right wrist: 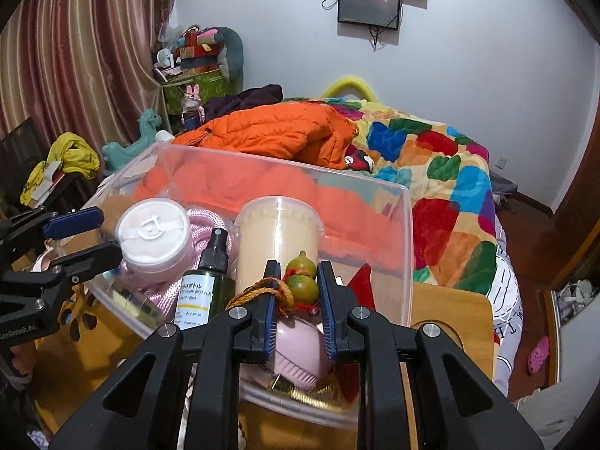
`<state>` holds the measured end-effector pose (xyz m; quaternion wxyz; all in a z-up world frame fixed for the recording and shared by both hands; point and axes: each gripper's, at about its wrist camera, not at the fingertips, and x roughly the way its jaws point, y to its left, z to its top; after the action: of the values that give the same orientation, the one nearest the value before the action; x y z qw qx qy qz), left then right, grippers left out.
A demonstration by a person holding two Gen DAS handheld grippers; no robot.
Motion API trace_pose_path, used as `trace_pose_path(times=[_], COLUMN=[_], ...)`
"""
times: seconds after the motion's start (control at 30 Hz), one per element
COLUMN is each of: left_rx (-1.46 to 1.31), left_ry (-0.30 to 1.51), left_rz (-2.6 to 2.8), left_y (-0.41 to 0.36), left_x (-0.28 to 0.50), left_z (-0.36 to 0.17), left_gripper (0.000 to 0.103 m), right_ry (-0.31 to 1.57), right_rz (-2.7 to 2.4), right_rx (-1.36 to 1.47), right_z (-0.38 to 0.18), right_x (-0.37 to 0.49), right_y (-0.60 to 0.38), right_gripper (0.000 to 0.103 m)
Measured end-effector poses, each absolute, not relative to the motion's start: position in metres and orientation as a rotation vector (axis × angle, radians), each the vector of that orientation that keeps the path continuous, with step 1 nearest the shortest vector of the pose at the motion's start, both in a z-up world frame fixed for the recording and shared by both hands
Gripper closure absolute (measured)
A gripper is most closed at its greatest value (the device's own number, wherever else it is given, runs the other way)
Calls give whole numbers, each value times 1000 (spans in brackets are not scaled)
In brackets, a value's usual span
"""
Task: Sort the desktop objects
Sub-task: 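Drop the gourd charm and Max box into the box, opening both tools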
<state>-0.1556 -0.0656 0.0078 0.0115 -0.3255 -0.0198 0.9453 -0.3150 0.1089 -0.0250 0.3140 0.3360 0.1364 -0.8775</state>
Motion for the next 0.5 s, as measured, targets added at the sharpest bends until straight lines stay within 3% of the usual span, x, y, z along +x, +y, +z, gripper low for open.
trace_pose_path(times=[0.17,0.33,0.43,0.5], left_rx=[-1019,-1016,-993,-964], left_ry=[-58,-55,-42,-32], left_rz=[2949,2953,2970,2984], left_y=[-65,-64,-62,-61], left_x=[-153,-147,-140,-134], left_z=[10,15,20,25], left_gripper=[50,49,37,35], right_ry=[349,339,338,328], right_rz=[-2321,-2331,-2326,-2332], right_rx=[895,890,909,903], right_z=[-21,-17,-18,-17], right_x=[-312,-301,-295,-288], right_y=[119,130,136,142], right_gripper=[69,68,67,66])
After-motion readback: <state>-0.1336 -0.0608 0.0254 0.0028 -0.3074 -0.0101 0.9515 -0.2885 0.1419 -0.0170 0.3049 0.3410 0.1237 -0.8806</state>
